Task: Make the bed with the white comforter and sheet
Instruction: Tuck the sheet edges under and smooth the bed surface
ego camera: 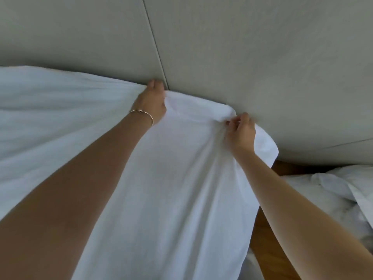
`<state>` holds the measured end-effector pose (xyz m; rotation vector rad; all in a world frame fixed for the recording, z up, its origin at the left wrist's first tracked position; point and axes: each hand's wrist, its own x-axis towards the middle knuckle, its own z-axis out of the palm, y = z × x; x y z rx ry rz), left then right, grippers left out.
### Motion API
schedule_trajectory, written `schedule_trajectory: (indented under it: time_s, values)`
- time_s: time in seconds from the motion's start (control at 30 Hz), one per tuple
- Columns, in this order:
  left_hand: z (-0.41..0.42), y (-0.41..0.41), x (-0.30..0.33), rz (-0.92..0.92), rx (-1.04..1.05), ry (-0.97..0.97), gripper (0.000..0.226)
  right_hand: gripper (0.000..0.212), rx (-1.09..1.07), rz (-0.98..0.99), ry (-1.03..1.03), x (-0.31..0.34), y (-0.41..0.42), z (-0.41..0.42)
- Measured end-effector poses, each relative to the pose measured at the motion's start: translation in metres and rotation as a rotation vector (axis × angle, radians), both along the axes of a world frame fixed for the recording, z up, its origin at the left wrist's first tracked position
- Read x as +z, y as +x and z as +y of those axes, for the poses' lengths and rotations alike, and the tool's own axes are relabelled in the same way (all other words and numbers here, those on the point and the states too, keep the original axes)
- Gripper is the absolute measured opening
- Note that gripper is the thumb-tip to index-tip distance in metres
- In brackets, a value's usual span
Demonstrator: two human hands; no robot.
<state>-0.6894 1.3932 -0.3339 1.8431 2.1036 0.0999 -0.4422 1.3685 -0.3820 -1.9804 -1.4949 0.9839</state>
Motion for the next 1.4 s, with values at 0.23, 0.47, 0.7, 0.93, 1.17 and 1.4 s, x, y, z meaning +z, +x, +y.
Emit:
schedule_trajectory:
  time_s: [0.23, 0.47, 0.7, 0.93, 1.17, 1.4]
  values:
    - [-0.057, 0.004, -0.042, -0.173, -0.194, 0.113, 0.064, 0.050, 0.504, -0.214, 0.314, -0.014, 0.002, -0.029]
    - [-0.051, 0.010, -0.023, 0.153, -0.299, -0.447, 0.118, 0.123, 0.612, -0.422, -0.303, 0.012, -0.007, -0.038]
    - [-0.043, 0.019, -0.020, 0.153, -0.379, -0.483, 0.112, 0.129, 0.455, -0.331, -0.382, 0.010, 0.006, -0.022]
    - [-0.069, 0.017, -0.004, 0.206, -0.423, -0.451, 0.079, 0.107, 0.606, -0.418, -0.440, 0.036, 0.017, -0.038]
    - [-0.093, -0.002, 0.028, 0.325, -0.490, -0.954, 0.070, 0.090, 1.033, -0.493, -0.355, 0.054, 0.017, -0.066]
    - [-0.101, -0.033, 0.055, 0.008, -0.250, -0.702, 0.032, 0.055, 0.695, 0.275, -0.635, 0.077, 0.028, -0.072]
